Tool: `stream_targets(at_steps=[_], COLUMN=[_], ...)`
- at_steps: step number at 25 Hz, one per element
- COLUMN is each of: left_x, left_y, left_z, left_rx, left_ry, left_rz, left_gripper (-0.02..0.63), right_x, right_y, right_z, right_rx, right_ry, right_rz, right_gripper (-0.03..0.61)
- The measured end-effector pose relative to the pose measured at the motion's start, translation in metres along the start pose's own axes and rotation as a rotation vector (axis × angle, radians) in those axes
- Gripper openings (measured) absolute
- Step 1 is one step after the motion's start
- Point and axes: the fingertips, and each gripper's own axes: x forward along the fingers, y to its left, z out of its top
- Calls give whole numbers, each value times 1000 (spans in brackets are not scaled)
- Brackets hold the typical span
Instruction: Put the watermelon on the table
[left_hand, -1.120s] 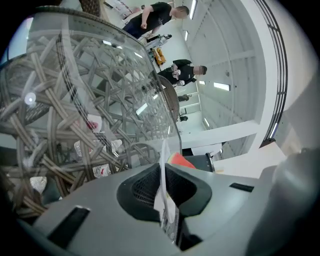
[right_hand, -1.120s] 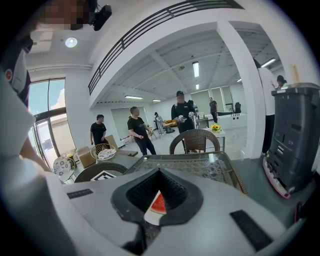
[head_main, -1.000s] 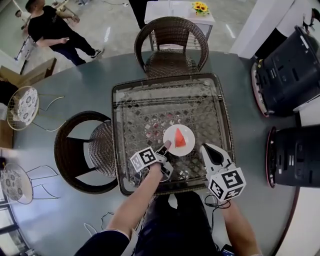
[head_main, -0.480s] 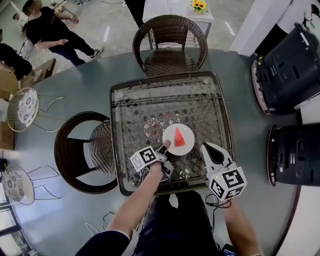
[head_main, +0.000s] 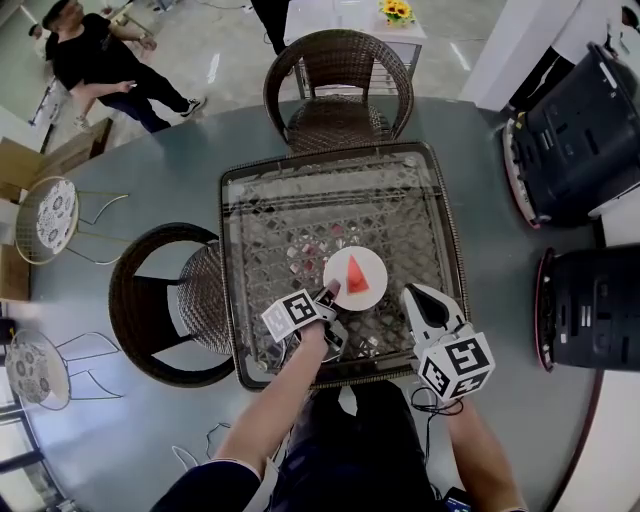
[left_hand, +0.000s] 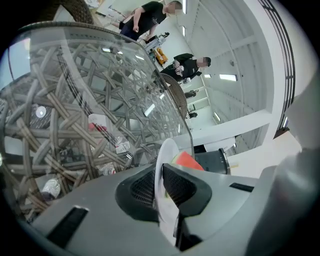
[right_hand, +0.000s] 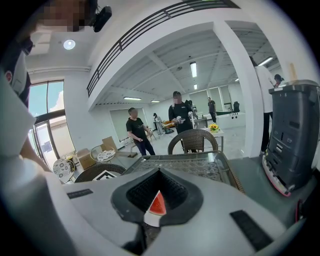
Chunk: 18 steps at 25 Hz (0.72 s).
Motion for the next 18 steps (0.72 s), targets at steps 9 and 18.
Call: stream_targets(at_steps=[9, 18], left_x=[0, -1], left_y=[1, 1], left_z=[-2, -2], left_rx=[81, 142], left_ry=[-18, -15], left_rz=[66, 152], left_gripper=[34, 55], right_x=[-5, -6], right_y=[-4, -8], right_z=[-1, 0], right_rx=[5, 9], right_ry=[-1, -8], right_rz=[3, 10], right_gripper=[0, 0])
